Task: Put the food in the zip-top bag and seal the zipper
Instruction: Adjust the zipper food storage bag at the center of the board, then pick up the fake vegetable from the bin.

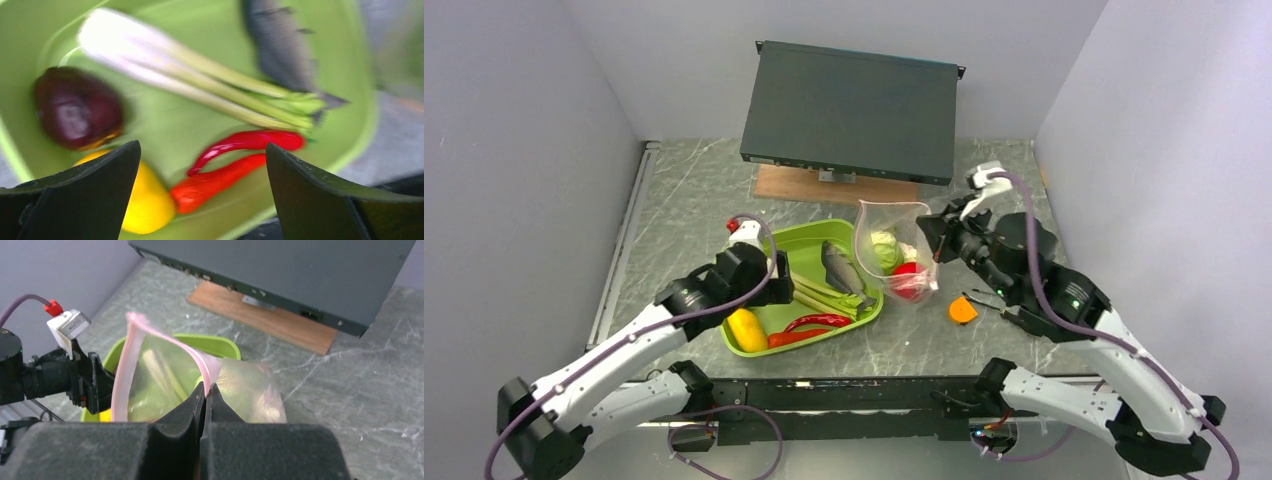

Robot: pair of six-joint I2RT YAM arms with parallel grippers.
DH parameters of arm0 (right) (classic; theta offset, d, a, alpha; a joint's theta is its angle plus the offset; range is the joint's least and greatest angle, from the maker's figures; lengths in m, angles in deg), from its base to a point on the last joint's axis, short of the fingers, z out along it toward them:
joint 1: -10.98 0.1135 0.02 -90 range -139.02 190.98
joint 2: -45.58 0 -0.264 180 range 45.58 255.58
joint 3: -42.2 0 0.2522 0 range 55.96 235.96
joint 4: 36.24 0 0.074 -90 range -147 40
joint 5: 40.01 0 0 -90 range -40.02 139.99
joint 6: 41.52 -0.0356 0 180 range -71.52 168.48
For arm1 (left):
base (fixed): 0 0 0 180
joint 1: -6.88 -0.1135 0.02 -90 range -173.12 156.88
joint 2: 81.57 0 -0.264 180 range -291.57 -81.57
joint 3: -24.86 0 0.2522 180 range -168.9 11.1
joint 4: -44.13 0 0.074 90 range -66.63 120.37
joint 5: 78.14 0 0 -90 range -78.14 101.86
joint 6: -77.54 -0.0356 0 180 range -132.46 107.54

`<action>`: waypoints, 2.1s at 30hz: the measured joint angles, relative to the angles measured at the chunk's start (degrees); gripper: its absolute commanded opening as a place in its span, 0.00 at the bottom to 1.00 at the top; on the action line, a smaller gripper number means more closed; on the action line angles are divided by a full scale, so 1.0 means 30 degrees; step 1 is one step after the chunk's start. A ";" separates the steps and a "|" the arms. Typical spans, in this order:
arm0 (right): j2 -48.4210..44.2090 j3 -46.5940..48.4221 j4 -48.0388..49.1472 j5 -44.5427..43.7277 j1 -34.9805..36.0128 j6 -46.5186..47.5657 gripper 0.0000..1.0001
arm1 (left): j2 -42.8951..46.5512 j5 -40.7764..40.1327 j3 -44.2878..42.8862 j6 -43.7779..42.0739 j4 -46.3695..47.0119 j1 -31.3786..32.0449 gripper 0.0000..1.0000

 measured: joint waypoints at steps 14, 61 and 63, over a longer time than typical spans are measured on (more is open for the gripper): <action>0.1115 -0.3293 0.1727 0.1574 0.0000 -0.0313 0.00 | -0.0605 1.2291 0.0029 0.3009 1.1387 0.1741 1.00; -0.0240 -0.5559 0.3993 0.1923 0.0022 -0.0452 0.00 | 0.3198 0.0801 -0.3446 -0.0627 -0.2404 0.1945 1.00; -0.0211 -0.5508 0.3985 0.1923 0.0022 -0.0444 0.00 | 0.2907 -0.0670 -0.3162 -0.0437 -0.3366 0.1858 1.00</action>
